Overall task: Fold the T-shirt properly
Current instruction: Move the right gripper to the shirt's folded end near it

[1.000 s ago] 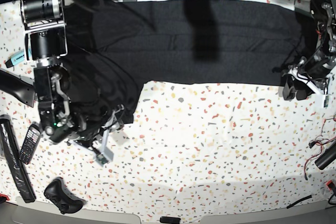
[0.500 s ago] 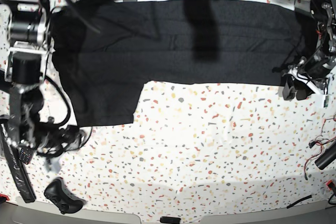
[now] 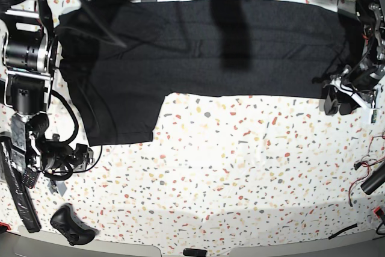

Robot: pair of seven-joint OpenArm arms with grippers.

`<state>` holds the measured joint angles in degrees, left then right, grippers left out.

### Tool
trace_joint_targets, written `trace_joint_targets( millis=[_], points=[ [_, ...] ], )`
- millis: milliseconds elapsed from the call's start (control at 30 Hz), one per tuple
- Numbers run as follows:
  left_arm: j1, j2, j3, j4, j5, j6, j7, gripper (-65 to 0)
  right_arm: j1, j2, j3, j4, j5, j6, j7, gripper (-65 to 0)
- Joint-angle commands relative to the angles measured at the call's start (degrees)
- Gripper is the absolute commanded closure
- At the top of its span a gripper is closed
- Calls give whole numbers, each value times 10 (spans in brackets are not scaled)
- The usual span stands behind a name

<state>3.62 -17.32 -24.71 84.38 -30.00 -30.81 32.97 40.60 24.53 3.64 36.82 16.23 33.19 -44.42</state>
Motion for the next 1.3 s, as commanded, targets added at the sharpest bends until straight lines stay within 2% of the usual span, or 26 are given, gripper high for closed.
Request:
trace_joint_targets(
  millis=[0,433,633,700,833,1033,1133,1267],
  points=[
    [-8,-8,-3,10,-11,-3,-17,-270,22,7,1,-2,4,2,16,-358],
    [-8,-8,-3,10,-11,-3,-30,-270,21,3,1,-56,4,2,17,-358],
    [-7,-8,-3,10,-11,-3,-30,-270,14,-23,-7,-56,2,2,-5,-358],
    [-7,-8,-3,10,-10,-3,-30,-270,10,-31,-19,-56,-21,1,-6,-357],
    [-7,-8,-3,10,-11,-3,-30,-271,2,-41,-41,-56,-38,-17,-9,-357],
    [-8,-8,-3,10,-11,-3,-30,-270,-1,-60,-63,-56,-24,-16,-62,-352],
    [-7,-8,-3,10,-11,-3,-30,-270,-1,-68,-76,-56,-10,-3,-75,-285],
    [-7,-8,-3,10,-10,-3,-29,-270,-1,-74,-87,-56,-10,-2,-75,-213]
  ],
)
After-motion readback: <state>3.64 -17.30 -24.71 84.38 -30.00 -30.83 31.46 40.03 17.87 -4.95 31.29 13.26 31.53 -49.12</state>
